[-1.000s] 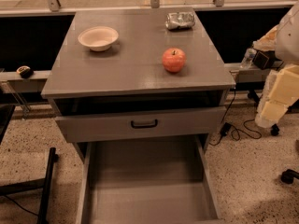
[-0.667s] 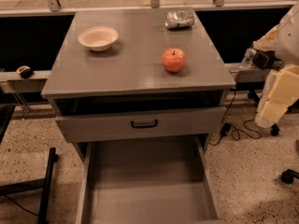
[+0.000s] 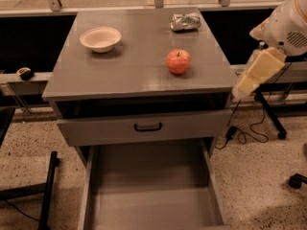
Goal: Place apple into middle drawer
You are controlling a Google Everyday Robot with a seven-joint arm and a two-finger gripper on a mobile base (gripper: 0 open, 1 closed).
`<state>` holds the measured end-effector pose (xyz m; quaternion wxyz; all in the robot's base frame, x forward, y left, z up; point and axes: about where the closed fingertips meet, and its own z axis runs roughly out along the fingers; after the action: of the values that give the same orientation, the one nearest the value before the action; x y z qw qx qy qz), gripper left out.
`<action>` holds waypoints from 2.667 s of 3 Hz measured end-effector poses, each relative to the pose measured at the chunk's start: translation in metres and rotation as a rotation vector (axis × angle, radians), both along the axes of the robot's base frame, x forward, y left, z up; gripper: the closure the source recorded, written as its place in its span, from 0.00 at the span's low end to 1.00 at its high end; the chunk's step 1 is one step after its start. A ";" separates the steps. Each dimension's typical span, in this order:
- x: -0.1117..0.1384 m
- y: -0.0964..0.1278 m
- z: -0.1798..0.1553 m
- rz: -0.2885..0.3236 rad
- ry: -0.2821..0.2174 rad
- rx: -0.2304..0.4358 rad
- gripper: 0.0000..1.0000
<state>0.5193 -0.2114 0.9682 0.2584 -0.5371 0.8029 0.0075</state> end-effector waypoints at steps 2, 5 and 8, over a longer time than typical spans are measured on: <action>0.169 0.091 -0.055 0.087 -0.019 0.272 0.03; 0.194 0.130 -0.105 0.138 0.066 0.410 0.53; 0.041 0.113 -0.085 0.344 -0.124 0.515 1.00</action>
Offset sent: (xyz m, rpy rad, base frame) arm 0.2330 0.1341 -0.0667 0.3703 -0.0291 0.1419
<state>0.5598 -0.0982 0.8835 0.4292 -0.5813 0.6549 0.2213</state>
